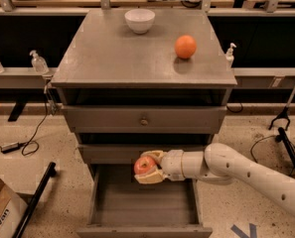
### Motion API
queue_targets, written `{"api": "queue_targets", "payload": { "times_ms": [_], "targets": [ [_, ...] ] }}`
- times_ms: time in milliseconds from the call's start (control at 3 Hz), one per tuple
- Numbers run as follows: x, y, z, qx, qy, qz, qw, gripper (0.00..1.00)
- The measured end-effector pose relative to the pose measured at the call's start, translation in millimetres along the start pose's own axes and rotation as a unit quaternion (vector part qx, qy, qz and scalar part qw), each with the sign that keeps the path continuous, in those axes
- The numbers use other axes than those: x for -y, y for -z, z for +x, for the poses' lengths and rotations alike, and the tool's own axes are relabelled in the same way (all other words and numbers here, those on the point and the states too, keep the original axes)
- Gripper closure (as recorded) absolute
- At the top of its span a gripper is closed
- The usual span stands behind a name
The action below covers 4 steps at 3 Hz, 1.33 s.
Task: Place apple into bottom drawer
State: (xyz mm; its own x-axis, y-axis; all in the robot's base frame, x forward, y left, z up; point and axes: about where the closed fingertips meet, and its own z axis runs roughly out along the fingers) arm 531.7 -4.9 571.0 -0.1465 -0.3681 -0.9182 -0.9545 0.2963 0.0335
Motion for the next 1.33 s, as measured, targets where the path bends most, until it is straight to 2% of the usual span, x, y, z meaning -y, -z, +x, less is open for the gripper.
{"api": "queue_targets", "payload": {
  "times_ms": [333,667,1000,1333],
  "targets": [
    [6.2,-22.9,25.7,-0.004,0.022,-0.015,0.9996,1.0],
    [15.8,-39.5,55.6,-0.005,0.024,-0.015,0.9996,1.0],
    [25.7,-57.6,91.0,-0.022,0.013,-0.017,0.9995,1.0],
    [25.6,-59.0,93.8,-0.023,0.012,-0.018,0.9995,1.0]
  ]
}}
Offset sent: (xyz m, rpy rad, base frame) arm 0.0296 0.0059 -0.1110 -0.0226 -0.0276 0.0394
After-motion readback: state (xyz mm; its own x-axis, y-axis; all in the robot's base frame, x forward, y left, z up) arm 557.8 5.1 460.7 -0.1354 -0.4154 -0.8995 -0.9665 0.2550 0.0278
